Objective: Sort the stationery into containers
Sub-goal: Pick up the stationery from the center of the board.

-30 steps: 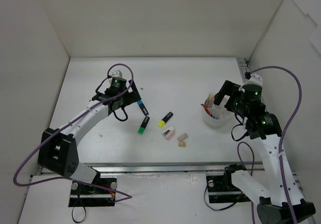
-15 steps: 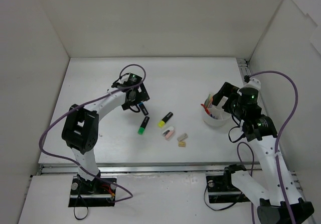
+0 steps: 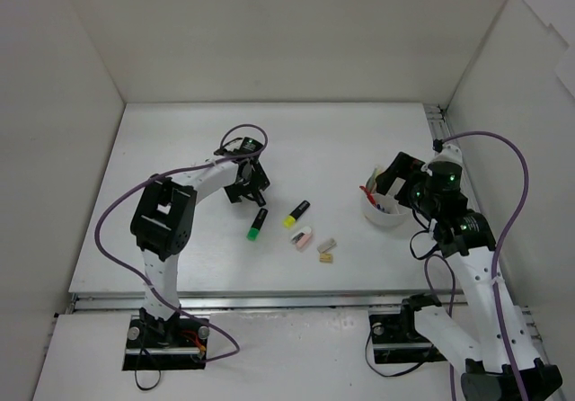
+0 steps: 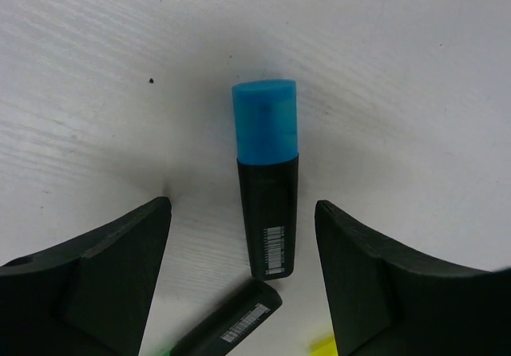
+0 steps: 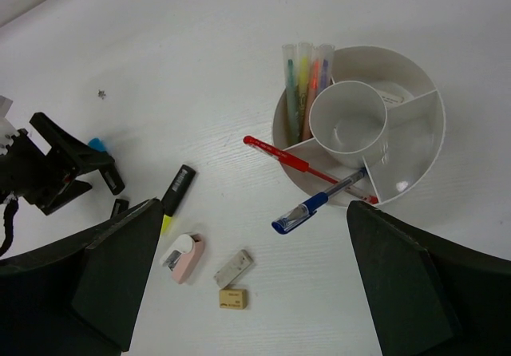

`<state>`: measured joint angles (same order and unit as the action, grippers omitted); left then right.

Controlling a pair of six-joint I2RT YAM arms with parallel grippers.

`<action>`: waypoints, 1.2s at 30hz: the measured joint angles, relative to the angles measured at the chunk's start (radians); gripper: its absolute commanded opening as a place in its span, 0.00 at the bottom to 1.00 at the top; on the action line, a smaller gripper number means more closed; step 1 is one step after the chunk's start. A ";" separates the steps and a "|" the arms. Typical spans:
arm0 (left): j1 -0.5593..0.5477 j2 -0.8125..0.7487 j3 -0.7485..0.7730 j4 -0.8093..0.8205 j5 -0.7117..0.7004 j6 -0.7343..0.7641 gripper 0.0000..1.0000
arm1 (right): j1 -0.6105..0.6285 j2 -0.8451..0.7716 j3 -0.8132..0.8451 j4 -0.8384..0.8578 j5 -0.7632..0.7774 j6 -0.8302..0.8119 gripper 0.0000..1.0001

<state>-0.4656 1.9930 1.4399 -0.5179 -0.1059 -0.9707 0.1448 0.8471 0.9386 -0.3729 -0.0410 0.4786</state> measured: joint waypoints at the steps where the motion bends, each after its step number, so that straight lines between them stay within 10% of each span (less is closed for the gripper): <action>1: 0.000 0.008 0.011 -0.003 0.000 -0.003 0.62 | 0.000 -0.002 -0.003 0.000 -0.001 0.000 0.98; 17: -0.027 0.000 -0.016 0.068 0.004 0.048 0.00 | 0.000 -0.053 -0.010 0.002 -0.049 -0.011 0.98; 36: -0.254 -0.444 -0.344 0.518 0.428 0.727 0.00 | 0.026 0.192 -0.008 0.098 -0.499 -0.019 0.98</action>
<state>-0.7193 1.5490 1.0962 0.0006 0.3222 -0.2436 0.1703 1.0389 0.9310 -0.2752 -0.5404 0.4591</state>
